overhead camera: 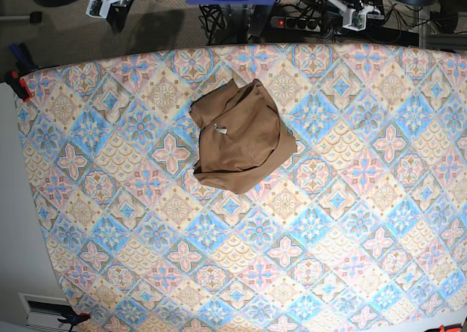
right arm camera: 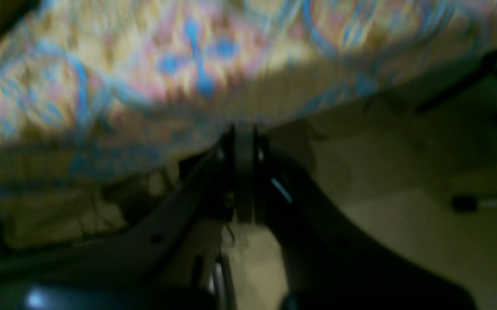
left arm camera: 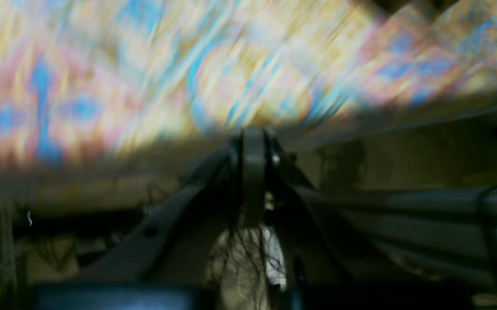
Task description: Layout the t-shirt on the table in an organized manner, then fold the t-shirt properly
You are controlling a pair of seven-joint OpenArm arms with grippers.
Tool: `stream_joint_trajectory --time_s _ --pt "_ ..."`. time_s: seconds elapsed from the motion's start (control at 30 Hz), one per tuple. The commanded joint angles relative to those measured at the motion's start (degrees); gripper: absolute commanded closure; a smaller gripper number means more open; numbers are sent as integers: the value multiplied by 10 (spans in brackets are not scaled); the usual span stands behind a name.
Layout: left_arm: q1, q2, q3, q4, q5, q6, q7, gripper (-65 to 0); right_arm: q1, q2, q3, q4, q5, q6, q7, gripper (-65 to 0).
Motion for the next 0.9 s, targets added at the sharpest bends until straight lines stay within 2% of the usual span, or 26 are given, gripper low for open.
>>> stream_joint_trajectory --time_s 0.0,0.23,0.3,0.43,0.5,0.6,0.67,0.87 --pt "9 4 -11 -8 -6 -8 -27 0 -9 2 12 -9 0 -2 13 0" --pt "-5 23 -55 -163 99 -8 -195 0 -9 2 24 -106 0 -1 13 0" --pt "-22 23 -73 -206 128 -8 -220 0 -9 2 24 -137 0 -1 13 0" --pt "-58 23 -103 -281 142 -8 -220 0 -8 3 24 -196 0 -1 13 0" --pt "-80 23 -124 -310 154 -8 -220 0 21 10 24 -218 0 -1 13 0" --pt "-118 23 -161 -360 210 -8 -220 0 88 20 26 -252 0 -1 12 0" --pt "-143 19 -188 -388 247 -8 -220 0 94 36 33 -280 0 -1 12 0" --pt "-228 8 -289 -480 366 -8 -220 0 111 47 36 -357 -1 -1 12 0"
